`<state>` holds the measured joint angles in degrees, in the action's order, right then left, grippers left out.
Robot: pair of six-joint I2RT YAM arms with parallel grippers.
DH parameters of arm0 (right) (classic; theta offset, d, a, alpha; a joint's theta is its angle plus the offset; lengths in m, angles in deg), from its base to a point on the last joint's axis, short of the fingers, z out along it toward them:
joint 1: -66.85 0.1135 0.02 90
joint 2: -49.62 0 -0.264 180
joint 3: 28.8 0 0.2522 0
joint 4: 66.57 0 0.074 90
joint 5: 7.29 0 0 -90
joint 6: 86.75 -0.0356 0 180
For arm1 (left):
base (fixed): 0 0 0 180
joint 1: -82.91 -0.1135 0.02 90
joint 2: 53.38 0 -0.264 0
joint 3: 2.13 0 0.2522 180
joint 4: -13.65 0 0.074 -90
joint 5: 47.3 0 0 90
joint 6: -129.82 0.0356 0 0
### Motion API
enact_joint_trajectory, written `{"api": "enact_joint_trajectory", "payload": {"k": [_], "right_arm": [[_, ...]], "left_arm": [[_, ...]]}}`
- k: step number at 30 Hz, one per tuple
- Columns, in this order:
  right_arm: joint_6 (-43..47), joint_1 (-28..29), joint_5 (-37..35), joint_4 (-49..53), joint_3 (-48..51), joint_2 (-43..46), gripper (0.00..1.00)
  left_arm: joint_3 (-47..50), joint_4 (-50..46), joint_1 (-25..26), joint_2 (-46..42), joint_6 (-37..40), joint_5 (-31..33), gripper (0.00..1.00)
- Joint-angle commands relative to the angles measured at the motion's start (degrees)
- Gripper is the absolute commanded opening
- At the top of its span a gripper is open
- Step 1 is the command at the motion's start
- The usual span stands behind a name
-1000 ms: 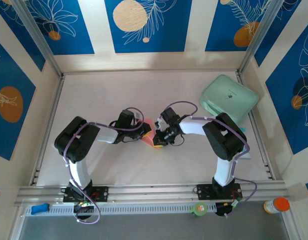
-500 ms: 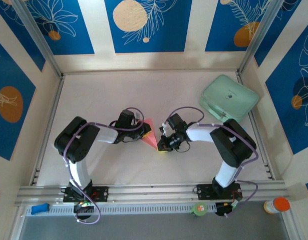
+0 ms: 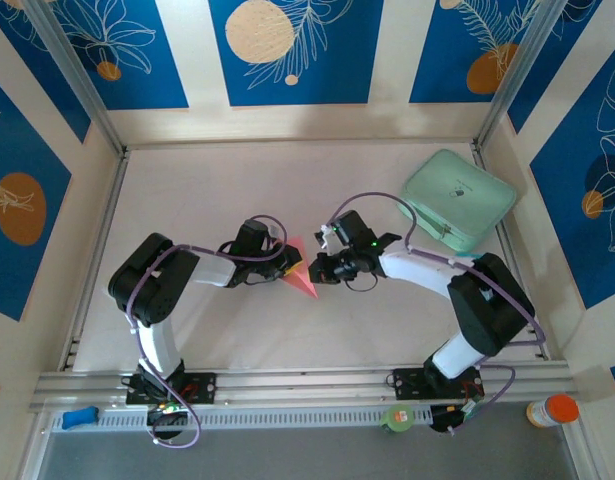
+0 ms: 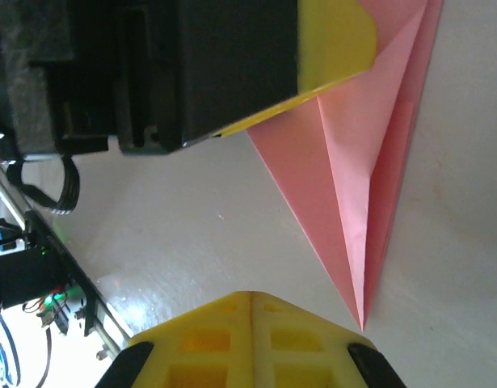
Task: Fold a paper plane with a square sheet of paper (pick it up from the middle)
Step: Fourth fold the wing at the center of the table.
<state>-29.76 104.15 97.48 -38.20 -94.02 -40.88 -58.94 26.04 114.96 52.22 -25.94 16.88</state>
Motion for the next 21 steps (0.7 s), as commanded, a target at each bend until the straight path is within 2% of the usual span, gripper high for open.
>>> {"api": "enact_joint_trajectory", "payload": {"k": [1,9,21], "right_arm": [[-1.43,0.89,-2.0,0.93,-2.01,-3.11,0.02],[-1.46,1.09,-2.28,-0.05,-4.71,-8.98,0.01],[-2.81,0.58,-3.4,-0.2,-3.67,-12.11,0.01]], "left_arm": [[1.78,-8.96,-0.23,2.06,-0.14,4.43,0.27],[1.92,-9.28,-0.22,2.06,-0.35,4.64,0.27],[1.65,-9.8,-0.2,1.89,-0.69,4.82,0.27]]}}
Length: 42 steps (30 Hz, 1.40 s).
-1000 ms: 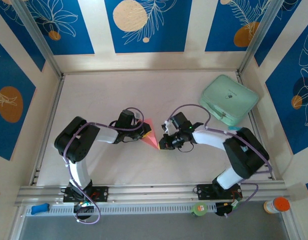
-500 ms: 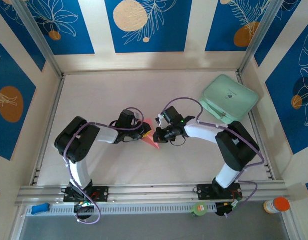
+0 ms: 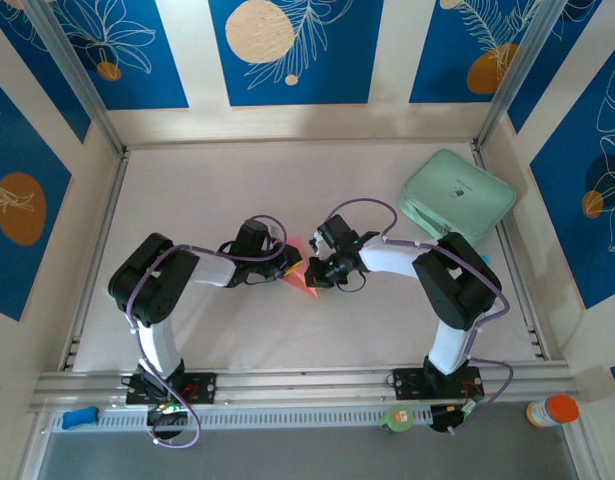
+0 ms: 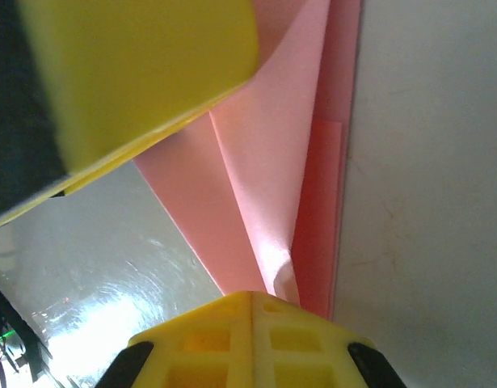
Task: Fold a paper plane with a square sheet of paper (pick it up from the middle)
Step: Fourth fold the wing at the center of the table.
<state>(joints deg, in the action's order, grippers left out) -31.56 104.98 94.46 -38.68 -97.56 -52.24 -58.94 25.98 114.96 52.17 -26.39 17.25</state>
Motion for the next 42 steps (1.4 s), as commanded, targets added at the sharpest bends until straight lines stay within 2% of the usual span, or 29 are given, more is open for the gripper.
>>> {"api": "enact_joint_trajectory", "payload": {"k": [1,16,22,28,36,42], "right_arm": [[-1.12,-0.37,-0.5,0.28,-0.04,-0.87,0.01],[-1.24,-1.84,-0.85,1.84,1.15,-3.38,0.0],[-0.4,-2.86,0.28,3.15,2.34,-4.37,0.0],[0.14,-3.31,0.31,5.76,1.76,-6.03,0.0],[-0.31,-3.66,-0.02,7.27,1.0,-7.3,0.0],[-0.51,-3.65,-0.15,7.58,0.77,-7.56,0.0]], "left_arm": [[1.65,-9.74,-0.15,1.94,-0.24,4.49,0.27],[-0.49,-8.2,-0.34,0.35,1.01,2.41,0.27],[-0.98,-5.27,-0.78,-5.8,6.83,2.12,0.3],[2.49,-2.14,-0.75,-10.24,11.63,2.03,0.3],[5.69,4.7,0.75,-7.42,11.32,-2.44,0.23],[5.14,6.83,1.96,-4.9,10.54,-3.27,0.19]]}}
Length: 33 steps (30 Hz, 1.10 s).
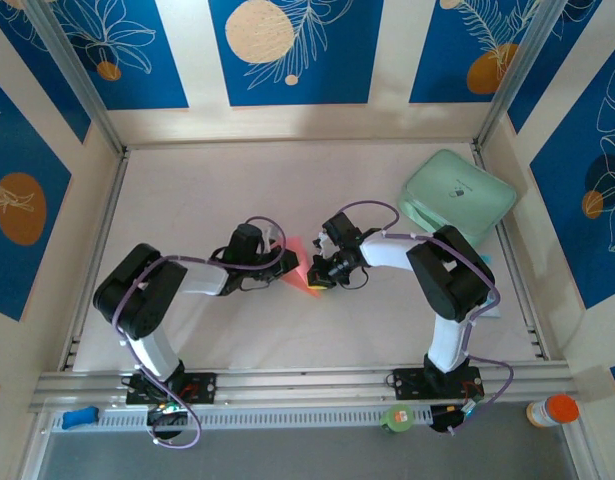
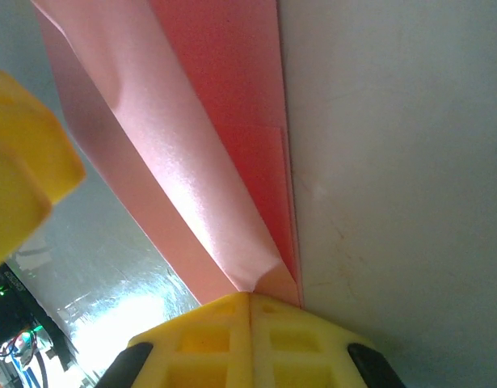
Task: Fold a paper plane with a square sheet of paper (pick it up from the middle)
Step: Fourth fold the wing at the center of the table.
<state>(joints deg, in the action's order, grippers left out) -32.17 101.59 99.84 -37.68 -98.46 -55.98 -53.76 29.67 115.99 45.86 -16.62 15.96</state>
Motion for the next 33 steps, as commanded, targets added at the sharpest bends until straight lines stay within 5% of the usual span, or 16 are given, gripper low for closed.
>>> {"api": "enact_joint_trajectory", "payload": {"k": [1,33], "right_arm": [[0.17,-0.29,-5.52,6.57,1.66,-3.81,0.0],[0.91,-0.29,-7.02,8.11,2.96,-5.27,0.0]], "left_arm": [[-0.08,3.44,1.09,1.76,0.55,-2.09,0.18],[-6.08,-15.6,1.72,5.16,0.07,8.31,0.17]]}}
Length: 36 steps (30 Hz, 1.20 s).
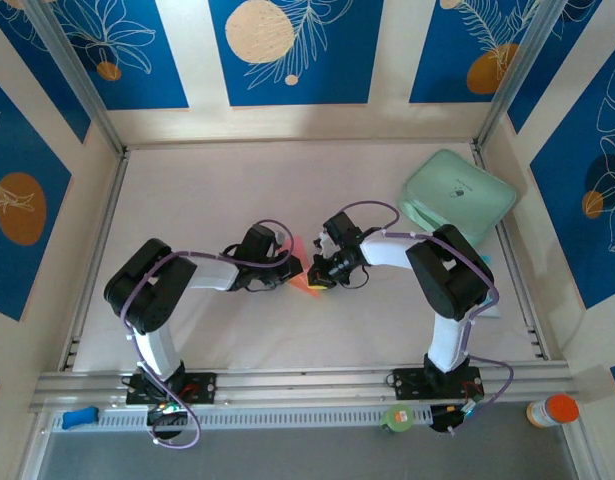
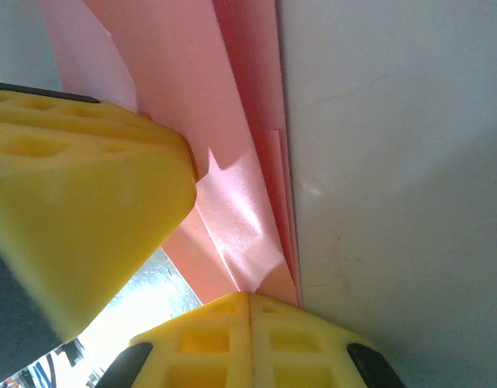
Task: Fold a paper plane with a square sheet of paper (pick it up from the middle)
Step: Fourth fold the wing at the center of the table.
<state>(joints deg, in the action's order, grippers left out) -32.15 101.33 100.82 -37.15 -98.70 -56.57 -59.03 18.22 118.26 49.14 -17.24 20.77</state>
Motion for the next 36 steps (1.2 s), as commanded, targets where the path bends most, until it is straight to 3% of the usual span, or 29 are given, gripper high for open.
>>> {"api": "enact_joint_trajectory", "payload": {"k": [1,15,36], "right_arm": [[0.87,-0.04,-8.11,7.7,3.47,-4.71,0.0],[0.42,-0.74,-8.62,7.8,7.06,-4.44,0.0],[0.93,-0.79,-9.76,8.42,8.32,-4.11,0.0]], "left_arm": [[-0.98,-4.43,-0.71,1.9,0.8,3.42,0.17],[-4.72,-6.29,-6.15,4.31,2.14,0.23,0.23],[-15.33,-14.99,-13.33,9.14,11.14,0.0,0.28]]}}
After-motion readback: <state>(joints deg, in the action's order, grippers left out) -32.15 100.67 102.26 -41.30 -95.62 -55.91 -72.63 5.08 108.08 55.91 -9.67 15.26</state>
